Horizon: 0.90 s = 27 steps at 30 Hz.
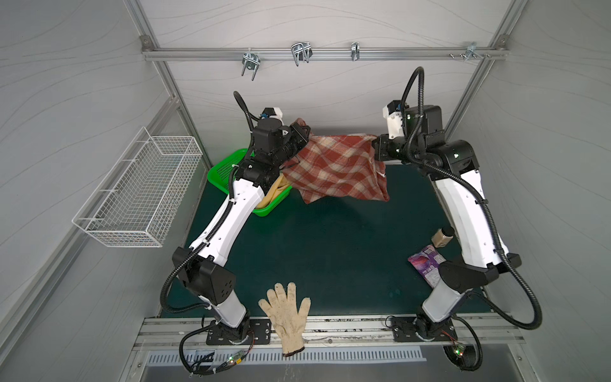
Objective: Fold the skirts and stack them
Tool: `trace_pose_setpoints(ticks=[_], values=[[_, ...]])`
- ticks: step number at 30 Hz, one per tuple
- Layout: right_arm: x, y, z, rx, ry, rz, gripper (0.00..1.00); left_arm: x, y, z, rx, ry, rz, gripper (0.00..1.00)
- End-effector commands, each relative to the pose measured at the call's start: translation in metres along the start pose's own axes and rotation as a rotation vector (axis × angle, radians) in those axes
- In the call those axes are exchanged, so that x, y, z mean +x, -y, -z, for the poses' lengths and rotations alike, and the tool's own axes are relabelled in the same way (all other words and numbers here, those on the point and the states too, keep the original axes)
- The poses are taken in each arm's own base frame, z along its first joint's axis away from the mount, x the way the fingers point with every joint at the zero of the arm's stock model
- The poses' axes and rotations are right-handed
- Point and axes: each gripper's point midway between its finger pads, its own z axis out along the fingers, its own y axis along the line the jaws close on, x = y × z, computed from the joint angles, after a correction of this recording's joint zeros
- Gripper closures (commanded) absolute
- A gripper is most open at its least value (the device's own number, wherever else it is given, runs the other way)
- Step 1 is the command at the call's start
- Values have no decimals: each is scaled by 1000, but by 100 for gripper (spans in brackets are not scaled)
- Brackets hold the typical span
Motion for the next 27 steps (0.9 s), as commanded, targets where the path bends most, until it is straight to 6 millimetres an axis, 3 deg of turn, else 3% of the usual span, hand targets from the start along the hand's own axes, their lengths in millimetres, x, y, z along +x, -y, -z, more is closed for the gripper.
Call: trace_pose_setpoints(ticks=[1,6,11,17,20,23,27], values=[[22,0,26,-23,18,-35,100,9,-21,17,-23,38,3,100],[110,-4,27,-78,-92,-111,100,70,-78,54,-116,-7,10,100],[188,-28,34,-149,-187,-140,100,120,-130,99,-194,-24,34,100],[256,-51,42,-204,-291,-158,100,146,-179,152,-308,3,29,100],[289,-55,35,-221,-357,-201,97,154,-201,172,-346,33,25,100],[307,-64,35,-256,-384,-229,75,163,-220,188,-385,48,37,96],[300,-72,44,-301,-345,-248,42,176,-237,202,-426,23,31,86]])
